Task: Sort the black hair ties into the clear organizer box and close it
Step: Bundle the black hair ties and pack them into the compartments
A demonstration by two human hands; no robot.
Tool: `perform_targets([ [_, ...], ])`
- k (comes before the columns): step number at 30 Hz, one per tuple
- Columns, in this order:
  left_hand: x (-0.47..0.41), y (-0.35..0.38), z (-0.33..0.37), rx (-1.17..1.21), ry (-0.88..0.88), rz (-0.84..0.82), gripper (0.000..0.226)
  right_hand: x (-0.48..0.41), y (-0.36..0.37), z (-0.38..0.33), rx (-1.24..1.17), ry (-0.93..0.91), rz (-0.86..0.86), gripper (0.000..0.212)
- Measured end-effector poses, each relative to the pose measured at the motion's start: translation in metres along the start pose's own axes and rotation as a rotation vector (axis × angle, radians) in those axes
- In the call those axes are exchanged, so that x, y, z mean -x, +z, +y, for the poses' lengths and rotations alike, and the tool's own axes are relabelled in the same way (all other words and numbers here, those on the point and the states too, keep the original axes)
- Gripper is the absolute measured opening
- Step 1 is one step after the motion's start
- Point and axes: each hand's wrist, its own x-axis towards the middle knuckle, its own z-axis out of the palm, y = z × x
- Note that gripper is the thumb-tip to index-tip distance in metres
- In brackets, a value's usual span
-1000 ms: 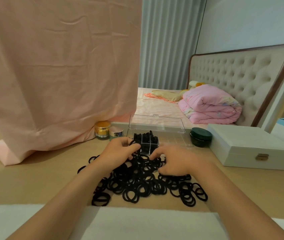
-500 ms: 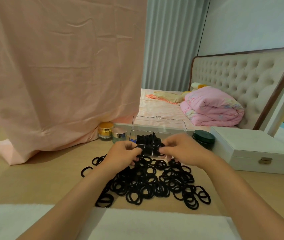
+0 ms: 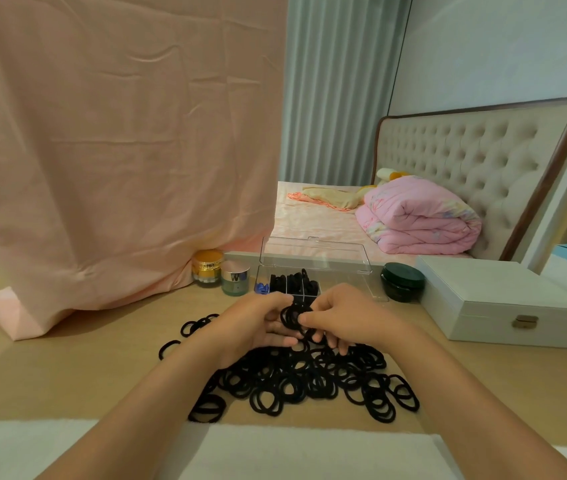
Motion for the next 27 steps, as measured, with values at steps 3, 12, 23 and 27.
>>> perform_targets([
  [3,0.001,-0.002,0.0,-0.182,0.004,0.007,0.024,-0.002,0.004,0.0,0.127,-0.008,0.041,0.032],
  [12,0.001,-0.019,0.004,-0.293,0.042,0.194,0.015,-0.002,-0.019,0.018,0.394,-0.089,0.072,0.03],
  [23,0.005,-0.014,0.009,-0.671,0.069,0.199,0.004,-0.023,0.017,0.029,0.879,-0.063,0.07,0.027],
  [27,0.007,-0.013,0.012,-0.723,0.087,0.225,0.002,-0.018,0.0,0.025,0.693,-0.064,0.068,0.017],
])
